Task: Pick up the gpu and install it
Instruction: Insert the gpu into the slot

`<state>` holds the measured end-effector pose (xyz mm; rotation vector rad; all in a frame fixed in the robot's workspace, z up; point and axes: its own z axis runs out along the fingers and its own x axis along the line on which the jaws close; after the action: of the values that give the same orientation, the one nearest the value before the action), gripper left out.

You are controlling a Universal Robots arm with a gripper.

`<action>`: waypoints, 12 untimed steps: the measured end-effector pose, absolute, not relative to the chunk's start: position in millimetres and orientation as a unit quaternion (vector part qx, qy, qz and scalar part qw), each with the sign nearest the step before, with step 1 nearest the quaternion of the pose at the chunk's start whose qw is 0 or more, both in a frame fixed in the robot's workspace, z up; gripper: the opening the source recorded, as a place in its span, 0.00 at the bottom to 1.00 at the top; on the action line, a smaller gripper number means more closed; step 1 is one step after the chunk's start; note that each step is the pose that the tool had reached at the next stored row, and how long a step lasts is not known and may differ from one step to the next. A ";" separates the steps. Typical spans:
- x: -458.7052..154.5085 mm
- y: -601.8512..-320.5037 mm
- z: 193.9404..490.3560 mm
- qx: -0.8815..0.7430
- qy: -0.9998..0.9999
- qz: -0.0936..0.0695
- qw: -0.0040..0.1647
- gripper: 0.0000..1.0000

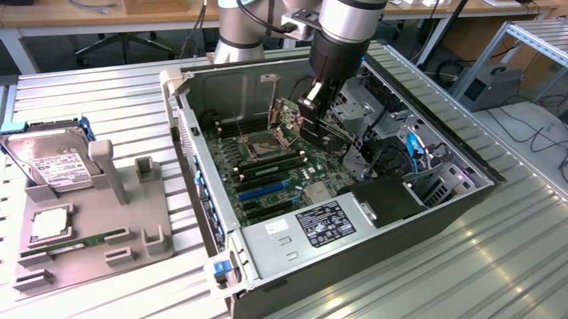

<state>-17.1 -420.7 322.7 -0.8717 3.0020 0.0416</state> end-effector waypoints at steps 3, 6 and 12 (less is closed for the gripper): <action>-17.1 -420.7 322.6 -0.283 0.959 0.013 0.008 0.27; -17.1 -420.7 322.4 -0.287 0.958 0.013 0.008 0.27; -17.1 -420.7 322.2 -0.295 0.955 0.013 0.007 0.27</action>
<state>-17.1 -420.7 322.2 -0.9219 2.9877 0.0407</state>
